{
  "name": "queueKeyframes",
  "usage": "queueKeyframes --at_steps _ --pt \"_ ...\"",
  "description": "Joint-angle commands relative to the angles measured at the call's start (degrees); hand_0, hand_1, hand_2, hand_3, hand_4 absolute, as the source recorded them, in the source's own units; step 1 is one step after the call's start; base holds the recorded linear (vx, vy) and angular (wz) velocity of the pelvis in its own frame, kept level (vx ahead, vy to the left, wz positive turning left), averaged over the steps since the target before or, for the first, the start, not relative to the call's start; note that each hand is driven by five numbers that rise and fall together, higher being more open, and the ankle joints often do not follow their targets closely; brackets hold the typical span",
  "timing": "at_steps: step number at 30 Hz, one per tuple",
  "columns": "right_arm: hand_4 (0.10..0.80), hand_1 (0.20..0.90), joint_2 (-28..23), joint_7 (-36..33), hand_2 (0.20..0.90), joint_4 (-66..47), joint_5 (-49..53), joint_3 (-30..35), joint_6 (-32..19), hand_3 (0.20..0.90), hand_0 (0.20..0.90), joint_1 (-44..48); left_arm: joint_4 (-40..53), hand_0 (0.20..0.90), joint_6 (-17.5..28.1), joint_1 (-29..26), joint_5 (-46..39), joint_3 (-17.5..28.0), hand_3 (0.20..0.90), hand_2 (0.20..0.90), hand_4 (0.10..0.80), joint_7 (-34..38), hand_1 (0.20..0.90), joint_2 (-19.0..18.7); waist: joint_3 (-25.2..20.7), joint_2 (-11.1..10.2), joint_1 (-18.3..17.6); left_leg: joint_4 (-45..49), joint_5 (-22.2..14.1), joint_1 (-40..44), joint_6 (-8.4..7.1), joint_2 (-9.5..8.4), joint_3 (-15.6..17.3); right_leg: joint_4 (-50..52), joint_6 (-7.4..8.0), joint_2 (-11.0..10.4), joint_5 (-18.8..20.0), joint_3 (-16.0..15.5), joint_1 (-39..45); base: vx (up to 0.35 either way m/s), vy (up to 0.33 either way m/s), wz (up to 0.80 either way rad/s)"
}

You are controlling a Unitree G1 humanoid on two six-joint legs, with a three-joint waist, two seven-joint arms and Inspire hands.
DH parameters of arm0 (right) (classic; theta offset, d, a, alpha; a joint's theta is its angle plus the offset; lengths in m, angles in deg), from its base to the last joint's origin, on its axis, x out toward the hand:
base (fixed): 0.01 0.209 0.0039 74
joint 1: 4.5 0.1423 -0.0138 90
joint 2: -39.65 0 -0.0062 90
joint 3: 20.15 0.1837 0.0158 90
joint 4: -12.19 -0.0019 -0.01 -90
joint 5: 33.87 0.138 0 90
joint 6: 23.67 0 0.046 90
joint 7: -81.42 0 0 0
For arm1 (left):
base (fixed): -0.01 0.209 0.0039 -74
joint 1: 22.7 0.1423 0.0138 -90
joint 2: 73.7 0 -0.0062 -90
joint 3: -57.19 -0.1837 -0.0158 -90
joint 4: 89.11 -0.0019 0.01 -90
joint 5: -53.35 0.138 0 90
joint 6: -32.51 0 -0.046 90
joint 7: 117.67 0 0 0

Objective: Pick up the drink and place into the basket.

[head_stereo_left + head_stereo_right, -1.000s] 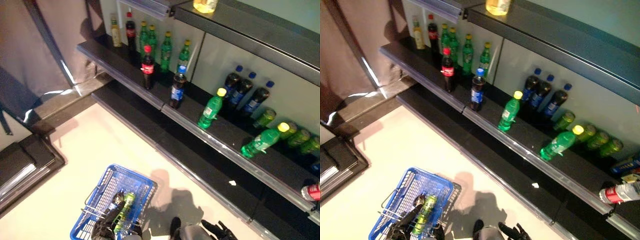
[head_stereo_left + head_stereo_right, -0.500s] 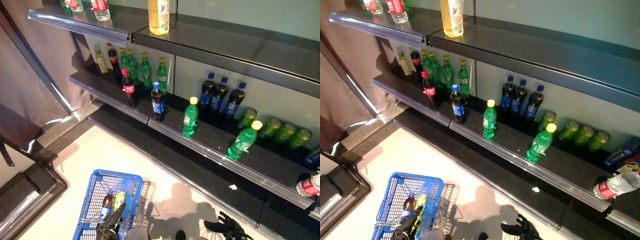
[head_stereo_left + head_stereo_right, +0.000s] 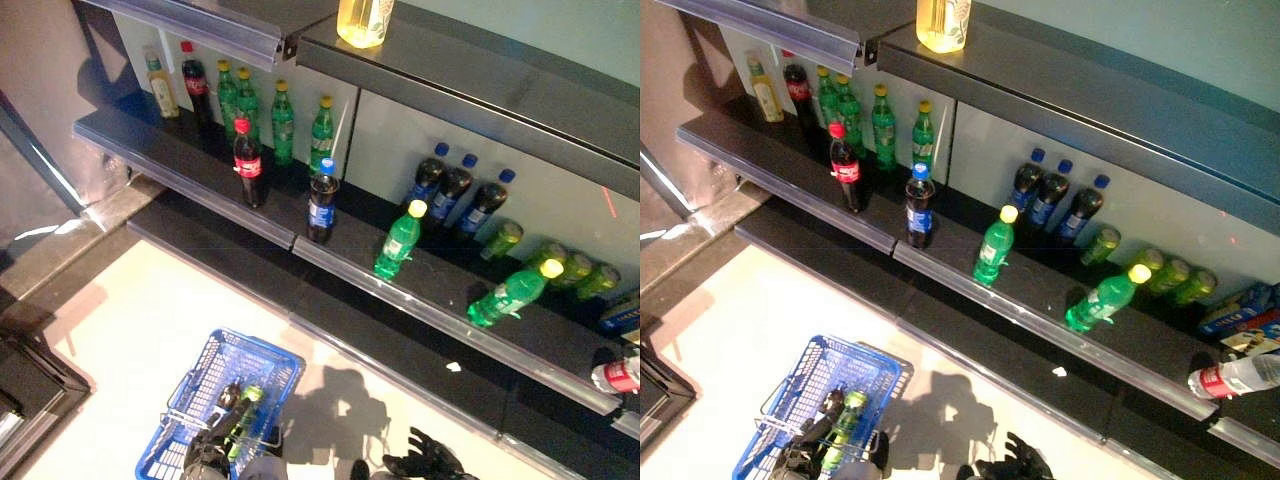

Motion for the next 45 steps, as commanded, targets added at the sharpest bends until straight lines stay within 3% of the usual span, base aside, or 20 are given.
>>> queueKeyframes --at_steps 1,4,8,14,20,24,34,37,45 --pt "0.800 0.900 -4.37 -1.35 0.900 -8.93 -4.55 -0.97 -2.63 0.900 0.900 0.52 6.75 0.300 5.18 3.12 3.26 0.23 0.200 0.300 0.100 -0.86 0.300 -4.45 -1.22 1.20 1.47 6.83 -2.48 -5.47 -2.40 3.98 -0.59 4.48 3.95 -4.63 3.40 -4.09 -1.51 0.058 -0.038 -0.15" --pt "0.800 0.900 -7.00 -2.36 0.900 -19.88 -5.92 -4.65 -2.35 0.900 0.900 1.58 8.65 0.300 4.94 3.39 4.13 -0.17 0.200 0.300 0.100 -1.38 0.300 -5.68 -1.05 0.58 2.38 7.26 -3.09 -5.37 -2.47 5.14 1.77 3.14 5.10 -5.92 4.90 -6.89 -1.80 0.025 -0.088 -0.28" --pt "0.800 0.900 -11.38 -1.63 0.900 -33.96 -3.43 -5.86 -1.20 0.900 0.900 1.25 10.49 0.300 4.79 3.96 2.74 -1.37 0.200 0.300 0.100 0.38 0.300 -6.29 -1.29 -0.61 2.27 8.03 -3.17 -6.78 -2.93 6.23 2.42 1.08 5.15 -5.65 5.29 -6.81 -1.06 0.002 -0.115 -0.21" --pt "0.800 0.900 -16.86 -6.21 0.900 -51.97 -4.28 -3.30 -4.00 0.900 0.900 0.68 10.67 0.300 5.21 6.05 4.18 -1.88 0.200 0.300 0.100 1.21 0.300 -4.95 -2.23 -1.75 2.27 7.55 -2.81 -6.84 -3.76 7.23 1.34 -0.70 4.65 -4.42 5.09 -6.78 0.31 0.027 -0.105 0.04" --pt "0.800 0.900 -19.57 -20.15 0.900 -64.48 -11.19 2.99 -7.63 0.900 0.900 2.75 10.50 0.300 5.63 8.46 5.71 -2.05 0.200 0.300 0.100 2.36 0.300 -1.85 -3.41 -0.46 2.00 6.47 -2.30 -5.62 -4.64 7.99 0.98 -1.11 3.79 -3.54 4.16 -6.33 0.80 0.015 0.008 0.08" --pt "0.800 0.900 -20.22 -29.50 0.900 -66.50 -14.55 5.21 -8.86 0.900 0.900 5.86 9.99 0.300 5.65 8.41 6.24 -2.78 0.200 0.300 0.100 2.23 0.300 -0.90 -3.80 0.63 2.35 6.59 -2.41 -5.19 -4.97 7.91 0.37 -0.47 3.27 -3.42 3.44 -6.50 0.87 0.027 0.059 0.01" --pt "0.800 0.900 -17.80 -47.85 0.900 -60.28 -12.58 7.65 -1.32 0.900 0.900 15.68 7.54 0.300 4.55 8.64 8.52 -4.77 0.200 0.300 0.100 0.38 0.300 -0.76 -3.19 2.87 5.25 10.58 -3.14 -6.23 -5.30 6.33 -3.11 4.22 1.48 -3.86 1.35 -9.32 0.98 0.093 0.065 0.17" --pt "0.800 0.900 -16.50 -50.53 0.900 -57.69 -13.60 7.29 0.42 0.900 0.900 17.30 7.22 0.300 4.44 8.89 8.91 -5.31 0.200 0.300 0.100 -0.35 0.300 -0.97 -1.61 3.87 5.84 13.58 -3.42 -8.35 -5.28 5.47 -4.46 7.14 0.82 -4.28 0.53 -10.14 -0.43 0.046 0.073 0.26" --pt "0.800 0.900 -14.84 -52.41 0.900 -54.62 -12.32 6.01 -0.66 0.900 0.900 21.25 9.09 0.300 4.72 8.12 7.35 -6.63 0.200 0.300 0.100 -2.06 0.300 -1.72 5.32 6.58 5.90 19.59 -4.18 -13.20 -5.04 3.50 -6.08 14.54 -0.75 -5.45 -1.15 -10.24 -5.93 -0.045 0.073 0.14"
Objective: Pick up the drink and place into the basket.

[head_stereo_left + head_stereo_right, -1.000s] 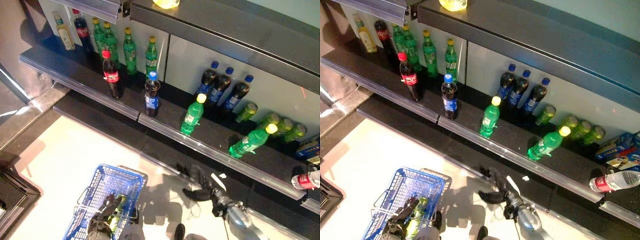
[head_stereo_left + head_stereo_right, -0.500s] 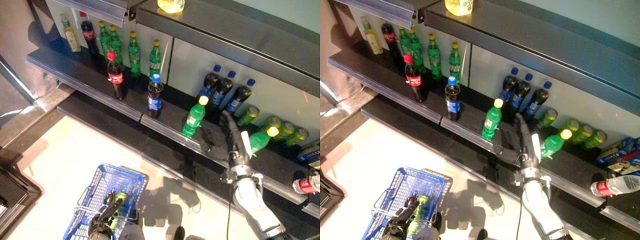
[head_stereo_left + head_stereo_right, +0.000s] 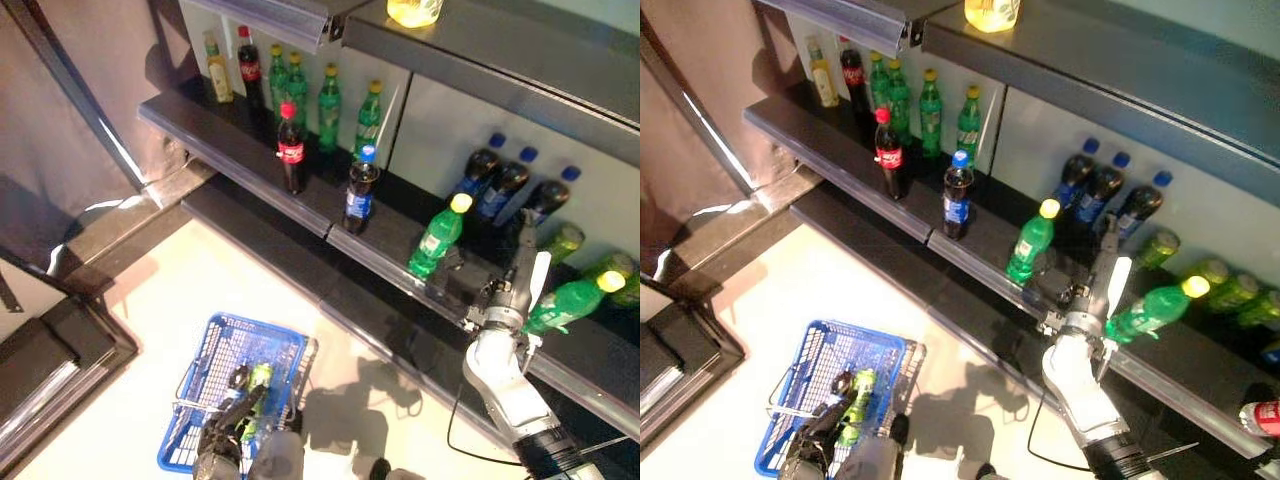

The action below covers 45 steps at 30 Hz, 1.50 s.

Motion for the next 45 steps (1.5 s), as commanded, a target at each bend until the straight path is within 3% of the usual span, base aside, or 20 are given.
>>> queueKeyframes --at_steps 1,22,33,45 --pt "0.800 0.900 0.21 -4.01 0.900 -4.50 -0.83 2.06 -4.43 0.900 0.900 7.21 1.94 0.300 4.67 8.36 5.07 -4.64 0.200 0.300 0.100 -2.20 0.300 -4.94 1.57 0.62 1.42 6.47 -0.01 -4.86 -3.55 2.34 -2.28 7.71 -1.31 -4.26 2.01 -1.04 -4.18 -0.017 0.063 -0.01" --pt "0.800 0.900 0.14 -9.68 0.900 -0.37 0.14 3.67 -6.66 0.900 0.900 19.03 8.48 0.300 5.94 4.33 -0.86 -9.82 0.200 0.300 0.100 -4.00 0.300 -7.18 11.88 3.11 0.20 10.64 -0.93 -11.44 -1.38 -0.08 -2.75 13.91 -2.06 -4.62 2.66 2.09 -14.35 -0.010 0.004 -0.02" --pt "0.800 0.900 -2.63 -7.28 0.900 1.29 3.24 3.41 -6.25 0.900 0.900 30.50 10.90 0.300 5.99 0.25 -3.77 -12.62 0.200 0.300 0.100 -2.24 0.300 -8.64 12.09 3.02 0.91 9.92 -0.50 -18.60 0.62 -1.24 -3.18 14.25 -1.48 -3.93 4.43 3.92 -24.90 -0.009 0.003 -0.03" --pt "0.800 0.900 -5.59 -10.59 0.900 4.68 7.36 3.85 -6.84 0.900 0.900 42.70 12.83 0.300 6.40 -4.31 -5.23 -13.07 0.200 0.300 0.100 1.60 0.300 -9.68 12.09 1.52 1.59 8.81 -0.72 -23.13 1.76 -1.41 -1.77 11.38 -0.25 -2.97 6.57 4.77 -29.99 -0.023 -0.003 -0.03"
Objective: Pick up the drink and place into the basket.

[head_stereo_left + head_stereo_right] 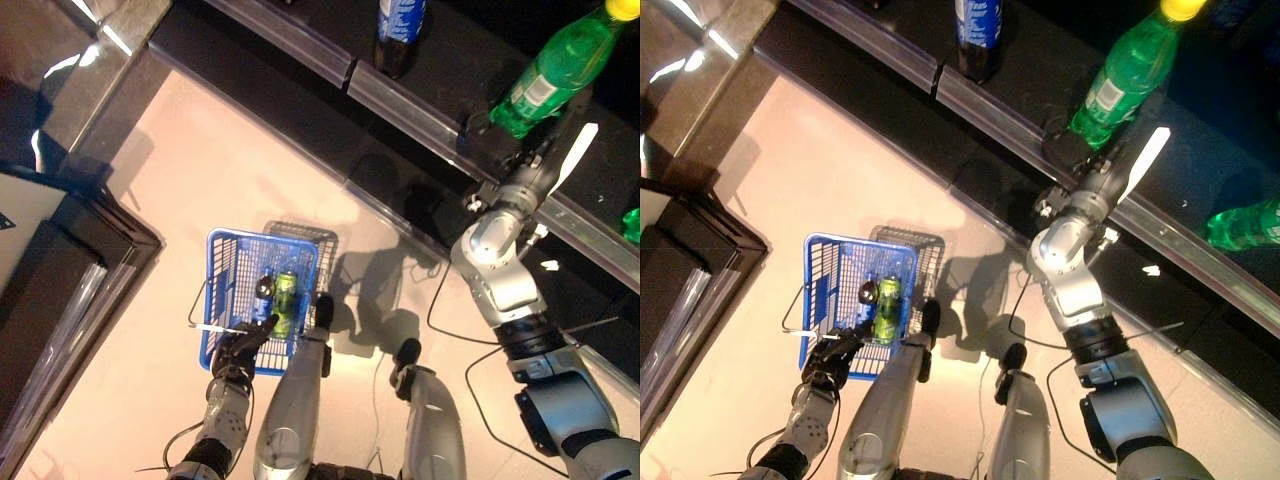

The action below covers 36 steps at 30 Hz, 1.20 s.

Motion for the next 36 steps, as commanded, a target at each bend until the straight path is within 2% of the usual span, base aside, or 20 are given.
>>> queueKeyframes --at_steps 1,9,10,11,12,13,20,29,36 --pt "0.800 0.900 -5.01 -3.05 0.900 -3.46 0.67 3.66 -5.99 0.900 0.900 8.13 4.43 0.300 3.72 6.50 1.58 -2.07 0.200 0.300 0.100 0.19 0.300 -3.16 -1.07 -0.72 0.19 0.59 -1.62 -0.66 0.79 -0.82 -2.26 -6.94 0.24 -0.58 10.36 0.90 -1.31 0.000 -0.001 -0.04" --pt "0.800 0.900 -5.69 -2.19 0.900 0.31 5.54 4.20 -6.18 0.900 0.900 12.07 4.34 0.300 3.69 5.41 1.13 -2.48 0.200 0.300 0.100 0.51 0.300 -3.24 -1.07 -0.88 0.67 0.00 -1.83 -0.90 1.17 -1.24 -1.96 -6.96 0.24 -0.44 10.48 0.50 -2.05 -0.002 0.003 -0.02" --pt "0.652 0.773 -6.12 -2.02 0.773 1.50 6.54 4.24 -6.61 0.752 0.773 12.92 4.20 0.300 3.73 5.44 1.14 -2.47 0.200 0.300 0.100 0.33 0.300 -3.33 -1.07 -0.88 0.87 -0.12 -1.83 -0.98 1.24 -1.32 -2.00 -6.95 0.18 -0.44 10.44 0.35 -2.13 0.000 0.000 0.00" --pt "0.331 0.498 -6.32 -2.13 0.498 1.97 6.91 4.19 -6.87 0.431 0.498 13.39 4.10 0.300 3.73 5.47 1.02 -2.42 0.200 0.300 0.100 0.12 0.300 -3.38 -1.07 -0.86 0.96 -0.19 -1.80 -1.04 1.27 -1.39 -2.00 -6.93 0.15 -0.45 10.43 0.27 -2.20 0.000 0.000 0.00" --pt "0.240 0.420 -6.54 -2.47 0.420 2.44 6.55 4.27 -6.68 0.340 0.420 14.10 4.12 0.300 3.65 5.48 0.90 -2.45 0.200 0.300 0.100 0.00 0.300 -3.56 -1.07 -0.84 1.11 -0.19 -1.83 -1.11 1.31 -1.47 -1.99 -6.73 0.13 -0.45 10.34 0.11 -2.36 0.000 0.000 0.00" --pt "0.100 0.300 -6.79 -2.68 0.300 2.81 6.38 4.39 -6.53 0.200 0.300 14.63 4.18 0.300 3.55 5.49 0.92 -2.49 0.200 0.300 0.100 -0.02 0.300 -3.68 -1.07 -0.82 1.22 -0.24 -1.85 -1.08 1.34 -1.54 -2.01 -6.56 0.11 -0.45 10.26 -0.01 -2.44 0.000 0.000 0.00" --pt "0.100 0.300 -7.67 -3.65 0.300 4.44 6.41 4.79 -6.59 0.200 0.300 16.00 4.08 0.300 3.11 5.14 1.00 -2.22 0.200 0.300 0.100 -0.25 0.300 -3.92 -1.07 -0.74 1.48 -0.29 -1.98 -0.95 1.67 -1.92 -1.85 -5.23 -0.08 -0.31 9.64 -0.45 -2.97 0.000 0.000 0.00" --pt "0.100 0.300 -8.07 -0.41 0.300 1.88 4.25 6.11 -8.31 0.200 0.300 14.02 6.34 0.300 6.70 5.68 -0.97 -1.26 0.200 0.300 0.100 -2.60 0.300 -4.20 -1.07 -0.43 1.47 -0.02 -2.42 0.35 1.78 -2.24 -1.88 -2.66 -0.84 0.02 7.83 -1.36 -2.62 -0.045 -0.006 0.03" --pt "0.100 0.300 -5.91 5.88 0.300 -11.34 0.77 8.18 -6.62 0.200 0.300 8.04 14.17 0.300 10.31 6.69 0.34 -0.58 0.200 0.300 0.100 -4.53 0.300 -5.21 -1.07 0.12 0.61 0.08 -2.50 2.62 1.56 -2.43 -2.14 -0.15 -1.87 0.46 5.87 -1.76 -1.46 -0.067 0.001 0.01"
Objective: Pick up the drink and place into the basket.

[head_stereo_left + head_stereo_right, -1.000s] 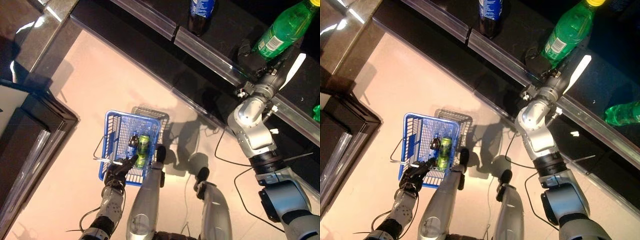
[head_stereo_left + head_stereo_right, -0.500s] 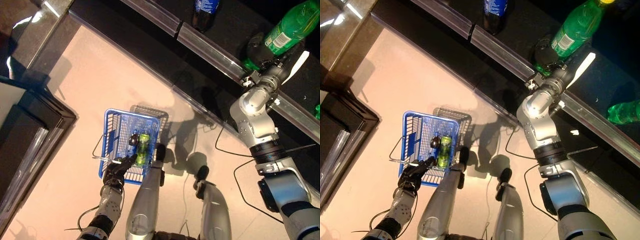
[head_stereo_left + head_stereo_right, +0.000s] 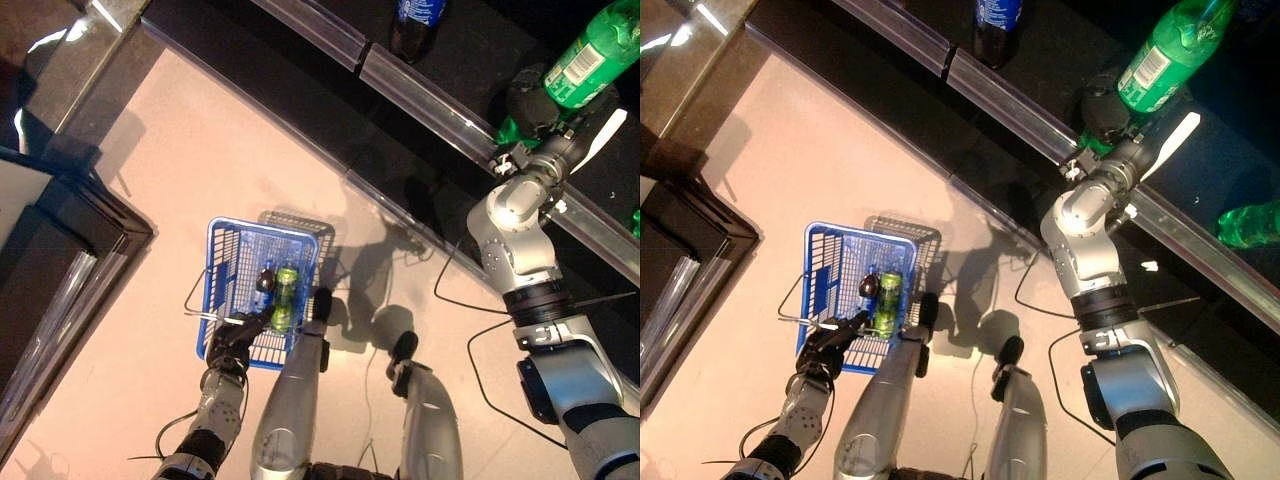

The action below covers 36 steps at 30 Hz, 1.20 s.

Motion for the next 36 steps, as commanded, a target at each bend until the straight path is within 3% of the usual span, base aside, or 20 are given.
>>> queueKeyframes --at_steps 1,9,15,28,36 --pt "0.100 0.300 -4.82 5.72 0.300 -18.91 -8.86 3.98 -5.70 0.200 0.300 2.15 12.67 0.300 10.31 6.72 2.16 0.10 0.200 0.300 0.100 -4.05 0.300 -3.64 -1.34 1.30 0.40 -0.20 -4.01 4.70 0.22 -1.69 -2.11 0.77 -2.90 0.92 3.17 -1.50 -0.39 -0.048 0.004 0.01" --pt "0.100 0.300 2.28 21.19 0.300 -35.15 -6.30 2.12 -10.13 0.200 0.300 -6.78 23.57 0.300 12.70 8.26 2.16 1.20 0.200 0.300 0.100 -9.31 0.300 -3.12 -1.34 1.77 -1.14 -2.64 -3.09 10.72 -0.74 -0.94 -1.64 1.12 -4.29 1.68 1.71 -1.77 4.29 -0.067 0.011 -0.06" --pt "0.100 0.300 6.78 29.55 0.300 -41.54 -2.46 -3.27 -7.98 0.200 0.300 -10.56 36.65 0.300 9.21 9.57 2.48 0.71 0.200 0.300 0.100 -12.24 0.300 -4.17 -1.34 1.99 -0.03 -3.70 -2.35 15.15 -1.82 -0.84 -2.53 1.32 -5.66 2.10 0.36 -3.46 9.46 -0.034 -0.037 0.08" --pt "0.100 0.300 11.97 29.55 0.300 -36.07 -0.18 -17.44 -3.36 0.200 0.300 -13.18 56.55 0.300 4.37 9.57 3.50 -3.87 0.200 0.300 0.100 -16.09 0.300 -8.13 -2.78 2.29 4.90 -6.22 -0.58 18.87 -2.44 -1.81 -6.88 -0.58 -6.78 2.65 -0.11 -8.01 15.79 -0.011 -0.061 0.25" --pt "0.100 0.300 13.62 27.32 0.300 -30.27 1.03 -22.90 -4.91 0.200 0.300 -13.47 63.42 0.300 2.18 7.85 0.67 -5.41 0.200 0.300 0.100 -21.33 0.300 -10.20 -4.02 2.35 7.75 -8.34 0.65 19.87 -2.47 -2.46 -9.86 -2.32 -6.55 2.63 0.22 -11.02 18.09 0.002 -0.056 0.29"
